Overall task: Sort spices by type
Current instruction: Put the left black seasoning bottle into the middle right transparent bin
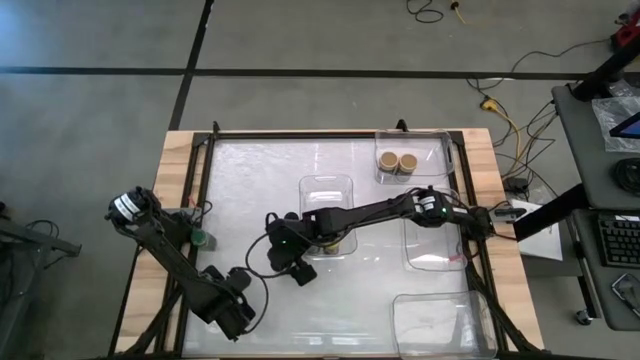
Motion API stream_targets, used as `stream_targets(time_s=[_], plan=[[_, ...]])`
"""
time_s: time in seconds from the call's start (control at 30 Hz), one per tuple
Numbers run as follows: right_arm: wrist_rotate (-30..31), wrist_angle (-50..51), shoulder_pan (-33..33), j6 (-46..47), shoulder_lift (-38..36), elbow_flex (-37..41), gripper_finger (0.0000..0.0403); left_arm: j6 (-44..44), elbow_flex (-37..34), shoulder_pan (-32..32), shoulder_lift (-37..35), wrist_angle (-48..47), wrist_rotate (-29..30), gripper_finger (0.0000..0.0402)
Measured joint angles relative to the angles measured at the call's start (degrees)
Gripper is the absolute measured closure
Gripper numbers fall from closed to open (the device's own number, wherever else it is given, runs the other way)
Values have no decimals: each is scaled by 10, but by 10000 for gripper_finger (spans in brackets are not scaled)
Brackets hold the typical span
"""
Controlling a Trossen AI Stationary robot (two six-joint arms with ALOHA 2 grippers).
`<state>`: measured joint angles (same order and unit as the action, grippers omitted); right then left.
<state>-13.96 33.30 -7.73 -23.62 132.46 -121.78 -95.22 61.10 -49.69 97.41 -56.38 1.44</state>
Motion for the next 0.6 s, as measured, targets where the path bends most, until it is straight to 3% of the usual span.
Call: stream_targets(time_s=[0.37, 0.6], plan=[[0, -8, 0, -2, 0, 3, 160, 14, -1, -4, -10, -35, 1, 80], [-1, -10, -1, 16, 0, 9, 170, 6, 0, -34, -86, -82, 79, 80]])
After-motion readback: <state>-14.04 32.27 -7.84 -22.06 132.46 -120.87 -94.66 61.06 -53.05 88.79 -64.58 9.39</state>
